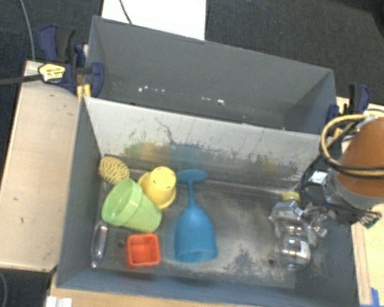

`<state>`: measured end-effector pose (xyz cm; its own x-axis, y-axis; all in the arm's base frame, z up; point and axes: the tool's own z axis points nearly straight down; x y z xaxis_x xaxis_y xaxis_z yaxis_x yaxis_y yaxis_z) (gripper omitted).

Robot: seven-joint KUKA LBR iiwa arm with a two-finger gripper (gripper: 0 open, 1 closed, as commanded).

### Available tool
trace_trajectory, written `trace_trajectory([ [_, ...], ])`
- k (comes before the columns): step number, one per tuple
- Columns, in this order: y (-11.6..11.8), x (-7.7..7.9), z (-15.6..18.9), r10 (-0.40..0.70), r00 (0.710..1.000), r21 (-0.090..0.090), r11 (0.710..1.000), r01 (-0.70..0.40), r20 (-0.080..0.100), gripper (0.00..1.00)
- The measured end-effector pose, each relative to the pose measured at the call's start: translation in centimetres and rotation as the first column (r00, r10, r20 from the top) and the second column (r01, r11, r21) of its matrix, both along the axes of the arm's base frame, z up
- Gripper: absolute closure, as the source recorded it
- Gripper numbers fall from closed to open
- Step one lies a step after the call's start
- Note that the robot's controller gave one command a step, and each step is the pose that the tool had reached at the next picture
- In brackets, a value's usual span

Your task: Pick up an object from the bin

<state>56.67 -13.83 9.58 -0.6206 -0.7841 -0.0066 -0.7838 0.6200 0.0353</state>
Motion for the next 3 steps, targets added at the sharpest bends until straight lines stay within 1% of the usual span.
trace_trajectory([
  [1,0.0,0.2,2.4,-0.004,1.0,0.0,1.0,0.004,0.006,1.0],
  [2,0.0,0.2,3.5,-0.007,1.0,0.0,1.0,0.007,0.007,1.0],
  [3,0.1,0.0,5.6,-0.01,1.0,0.002,1.0,0.01,0.002,1.0],
])
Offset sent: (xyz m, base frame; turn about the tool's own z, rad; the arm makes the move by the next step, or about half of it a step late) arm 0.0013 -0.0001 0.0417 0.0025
